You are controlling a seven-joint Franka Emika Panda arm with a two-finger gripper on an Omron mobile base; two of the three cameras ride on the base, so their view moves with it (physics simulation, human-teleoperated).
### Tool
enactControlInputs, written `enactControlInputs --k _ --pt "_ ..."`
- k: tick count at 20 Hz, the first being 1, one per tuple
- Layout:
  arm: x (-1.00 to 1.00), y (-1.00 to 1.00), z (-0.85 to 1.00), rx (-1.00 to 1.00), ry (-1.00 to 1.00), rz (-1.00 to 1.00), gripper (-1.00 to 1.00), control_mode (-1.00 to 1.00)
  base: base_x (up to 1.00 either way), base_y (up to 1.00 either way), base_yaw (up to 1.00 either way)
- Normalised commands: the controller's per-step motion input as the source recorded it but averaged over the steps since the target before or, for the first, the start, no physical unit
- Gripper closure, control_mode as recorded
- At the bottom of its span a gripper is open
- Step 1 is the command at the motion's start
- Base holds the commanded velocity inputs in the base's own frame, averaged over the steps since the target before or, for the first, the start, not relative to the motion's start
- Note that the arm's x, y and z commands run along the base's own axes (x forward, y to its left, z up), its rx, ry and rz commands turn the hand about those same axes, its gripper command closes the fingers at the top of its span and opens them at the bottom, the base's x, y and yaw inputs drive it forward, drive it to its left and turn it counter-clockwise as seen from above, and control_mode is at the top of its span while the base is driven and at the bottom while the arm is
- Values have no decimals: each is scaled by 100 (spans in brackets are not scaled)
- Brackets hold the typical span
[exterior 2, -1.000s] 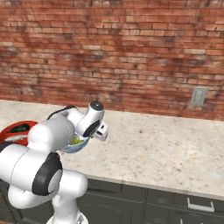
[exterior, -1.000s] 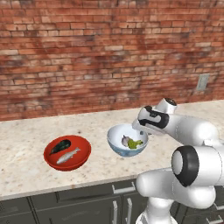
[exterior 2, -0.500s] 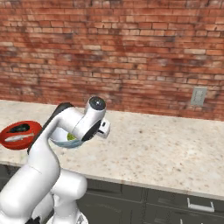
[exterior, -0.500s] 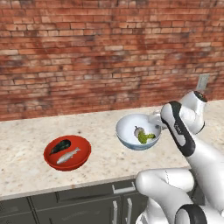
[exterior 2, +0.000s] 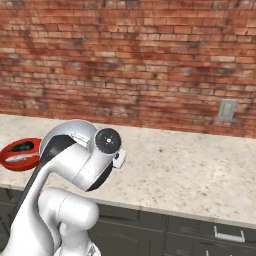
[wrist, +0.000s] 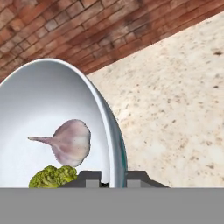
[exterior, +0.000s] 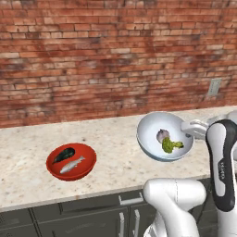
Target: Place the bowl containing the garlic and broccoli in the microwave. Close the microwave door and press the start button to microwave the meal.
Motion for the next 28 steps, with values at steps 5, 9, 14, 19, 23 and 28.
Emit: enactControlInputs --k 5,9,14,19,23,28 --pt "-10 -15 43 4 0 0 100 -100 0 0 0" --pt "0 0 0 0 0 0 100 100 6 0 0" --pt "0 0 0 0 0 0 100 100 -56 1 9" --pt "0 0 0 0 0 0 100 100 -79 4 18" --pt "0 0 0 0 0 0 100 100 -47 0 23" --pt "0 0 0 0 0 0 100 100 0 3 60"
